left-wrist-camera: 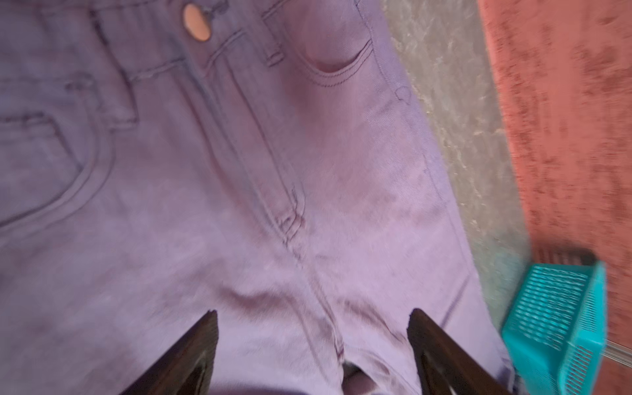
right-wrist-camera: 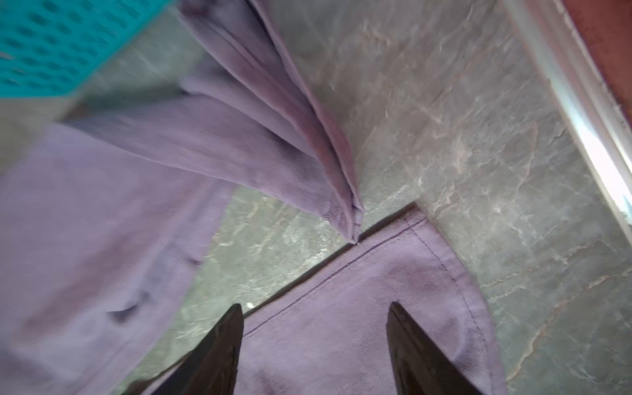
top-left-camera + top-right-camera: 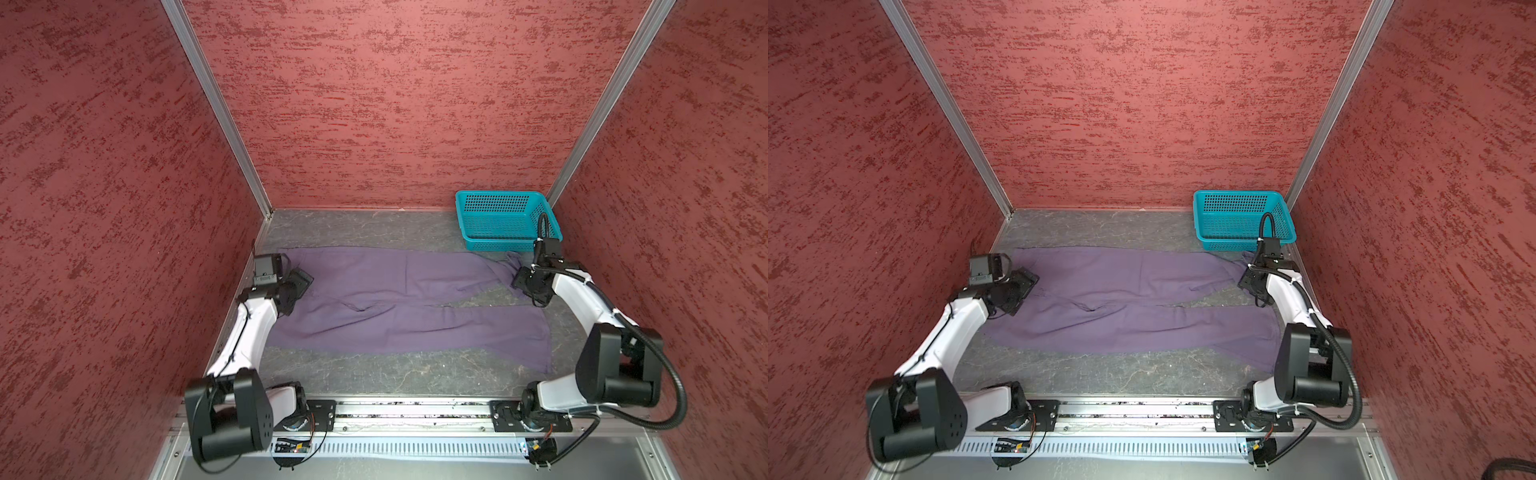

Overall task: Fold and stack the trousers
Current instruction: Smooth out the trousers at the center of the table.

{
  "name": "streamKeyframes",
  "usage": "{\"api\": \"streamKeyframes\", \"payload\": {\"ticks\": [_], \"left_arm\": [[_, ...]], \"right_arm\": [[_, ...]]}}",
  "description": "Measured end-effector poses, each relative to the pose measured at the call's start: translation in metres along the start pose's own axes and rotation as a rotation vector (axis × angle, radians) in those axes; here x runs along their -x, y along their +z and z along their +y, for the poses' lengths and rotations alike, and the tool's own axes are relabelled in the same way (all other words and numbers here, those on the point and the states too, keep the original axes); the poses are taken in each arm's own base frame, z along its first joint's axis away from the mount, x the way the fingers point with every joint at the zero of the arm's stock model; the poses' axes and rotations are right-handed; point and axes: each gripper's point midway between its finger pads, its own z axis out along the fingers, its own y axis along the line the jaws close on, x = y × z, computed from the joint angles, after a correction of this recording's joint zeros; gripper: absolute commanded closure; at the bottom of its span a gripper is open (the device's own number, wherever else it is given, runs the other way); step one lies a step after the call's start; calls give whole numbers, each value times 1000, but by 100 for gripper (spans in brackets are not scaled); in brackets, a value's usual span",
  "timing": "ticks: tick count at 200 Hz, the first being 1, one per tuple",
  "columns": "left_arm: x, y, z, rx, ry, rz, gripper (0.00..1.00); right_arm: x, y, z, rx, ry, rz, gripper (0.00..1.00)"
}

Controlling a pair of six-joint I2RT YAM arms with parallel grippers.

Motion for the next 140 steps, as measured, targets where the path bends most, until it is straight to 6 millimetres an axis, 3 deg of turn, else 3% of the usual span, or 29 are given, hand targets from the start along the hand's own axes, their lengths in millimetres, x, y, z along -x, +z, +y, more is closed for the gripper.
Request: {"api": "streamKeyframes", "payload": {"ticks": [29,56,78,86,103,115,140], "left_arm": [[16,35,-20,46,50,6,27],[24,65,-20,98,59,24,25],[26,90,-14,141,67,51,54],[27,99,-11,154,59,59,60],[26,113,-2,178,59,78,69],[27,117,4,186,38,89,74],[42,116,14,180,-10,63,83]], "right_arm": [[1,23,-4,-20,13,29,33],[12,40,-15,-22,65,40,36],[23,54,-16,-5,91,42,44],[26,59,-14,3,88,46,52],[28,68,-9,23,88,54,85],[27,72,-8,31,87,61,100],[29,68,-5,47,96,45,100]]}}
